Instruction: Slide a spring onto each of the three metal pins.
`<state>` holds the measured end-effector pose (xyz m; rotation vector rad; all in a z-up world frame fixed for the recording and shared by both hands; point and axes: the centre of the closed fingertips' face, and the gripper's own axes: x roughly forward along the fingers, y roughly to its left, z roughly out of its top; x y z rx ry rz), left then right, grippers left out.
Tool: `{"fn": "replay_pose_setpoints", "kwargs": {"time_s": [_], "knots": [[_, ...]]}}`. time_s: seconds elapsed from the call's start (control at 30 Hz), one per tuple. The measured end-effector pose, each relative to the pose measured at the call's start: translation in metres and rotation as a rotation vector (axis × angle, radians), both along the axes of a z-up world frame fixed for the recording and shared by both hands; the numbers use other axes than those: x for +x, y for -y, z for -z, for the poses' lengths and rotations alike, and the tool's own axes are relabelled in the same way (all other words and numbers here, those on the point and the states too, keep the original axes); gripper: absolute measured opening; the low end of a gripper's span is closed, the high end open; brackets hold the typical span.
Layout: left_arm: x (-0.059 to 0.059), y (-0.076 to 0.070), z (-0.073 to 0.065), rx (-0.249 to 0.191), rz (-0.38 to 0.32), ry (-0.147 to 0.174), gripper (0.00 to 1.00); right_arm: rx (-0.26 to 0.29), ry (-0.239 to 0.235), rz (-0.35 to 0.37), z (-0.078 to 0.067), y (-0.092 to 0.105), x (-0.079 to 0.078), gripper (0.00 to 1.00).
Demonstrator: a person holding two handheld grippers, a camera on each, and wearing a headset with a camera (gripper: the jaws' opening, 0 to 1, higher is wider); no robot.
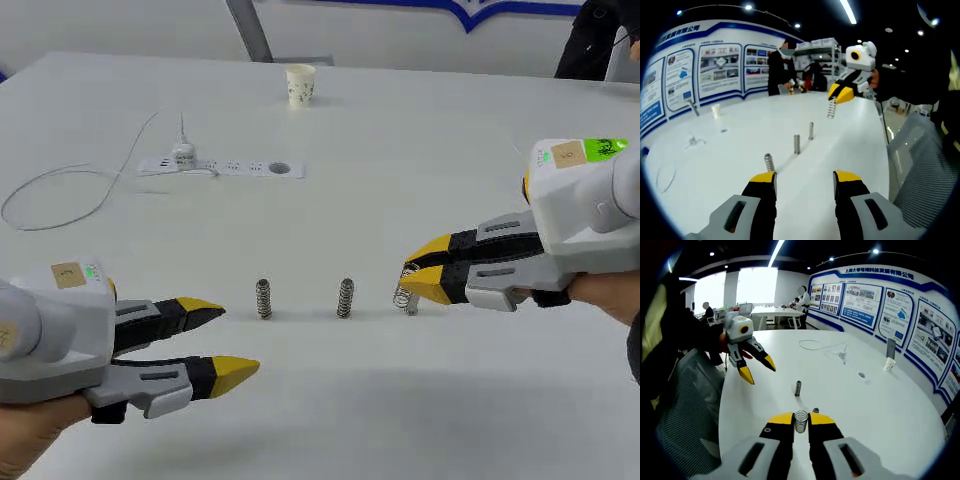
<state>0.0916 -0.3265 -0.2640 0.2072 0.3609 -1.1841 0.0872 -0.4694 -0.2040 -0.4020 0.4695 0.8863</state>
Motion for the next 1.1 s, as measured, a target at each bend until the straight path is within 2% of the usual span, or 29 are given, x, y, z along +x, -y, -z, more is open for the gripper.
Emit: {"fn": "replay_pose_setpoints", "kwargs": {"time_s": [0.27,0.47,0.77,1.1], "knots": [[0.001,-0.004,0.001,-0.002,-0.013,-0.004,0.48,0.007,0.014,0.054,-0.005,0.020,0.010,0.12],[0.001,-0.003,0.001,-0.002,-0.012,-0.006,0.49,0.007,0.016,0.088,-0.003,0.031,0.018,0.12],[0.001,-0.004,0.001,-0.003,-0.015,-0.011,0.50,0.010,0.006,0.146,0.008,0.045,0.036,0.12],[-0.001,-0.006,0.001,0.000,-0.013,-0.014,0.51,0.013,-0.013,0.182,0.026,0.051,0.050,0.12]]}}
